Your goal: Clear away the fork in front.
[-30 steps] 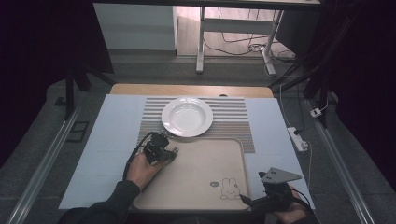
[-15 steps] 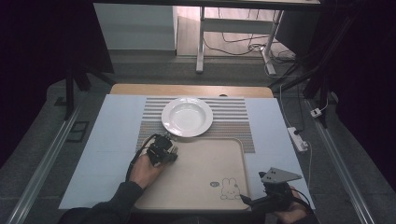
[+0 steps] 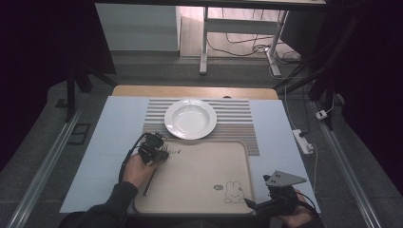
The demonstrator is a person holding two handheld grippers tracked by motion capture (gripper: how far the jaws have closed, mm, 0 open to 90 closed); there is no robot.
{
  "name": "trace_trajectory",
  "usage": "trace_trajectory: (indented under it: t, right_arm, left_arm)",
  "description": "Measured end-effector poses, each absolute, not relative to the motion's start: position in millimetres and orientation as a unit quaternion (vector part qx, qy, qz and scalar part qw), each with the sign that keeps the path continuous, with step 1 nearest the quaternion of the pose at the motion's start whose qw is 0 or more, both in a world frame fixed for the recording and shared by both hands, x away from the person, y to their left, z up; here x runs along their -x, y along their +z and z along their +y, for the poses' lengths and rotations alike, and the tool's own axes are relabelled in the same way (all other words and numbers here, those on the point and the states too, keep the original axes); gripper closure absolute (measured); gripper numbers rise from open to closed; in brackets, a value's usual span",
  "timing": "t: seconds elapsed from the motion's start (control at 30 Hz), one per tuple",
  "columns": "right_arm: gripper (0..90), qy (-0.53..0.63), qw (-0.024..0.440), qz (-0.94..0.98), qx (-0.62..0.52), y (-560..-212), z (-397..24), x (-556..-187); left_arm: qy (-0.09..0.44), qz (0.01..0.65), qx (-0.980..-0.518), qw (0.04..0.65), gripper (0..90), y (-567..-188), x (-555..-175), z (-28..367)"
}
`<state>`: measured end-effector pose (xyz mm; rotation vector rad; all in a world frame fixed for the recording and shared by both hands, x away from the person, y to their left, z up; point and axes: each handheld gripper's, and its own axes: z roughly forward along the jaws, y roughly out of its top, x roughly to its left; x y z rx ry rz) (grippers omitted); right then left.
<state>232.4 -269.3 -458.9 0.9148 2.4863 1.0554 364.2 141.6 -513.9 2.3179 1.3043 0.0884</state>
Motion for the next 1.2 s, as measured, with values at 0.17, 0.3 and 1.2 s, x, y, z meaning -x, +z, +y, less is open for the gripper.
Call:
trace_trajectory:
  t: [0.17,0.3,1.2]
  right_arm:
    - [0.0,0.366,0.145,0.863,-0.317,-459,-269,-232]
    - [0.0,0.366,0.144,0.863,-0.316,-459,-269,-232]
    - [0.0,0.366,0.142,0.863,-0.318,-459,-269,-232]
  left_arm:
    - [0.032,0.486,-0.842,0.234,89.2,-514,-366,149]
    - [0.028,0.493,-0.837,0.235,89.1,-514,-367,156]
    - [0.015,0.468,-0.830,0.302,65.5,-494,-355,161]
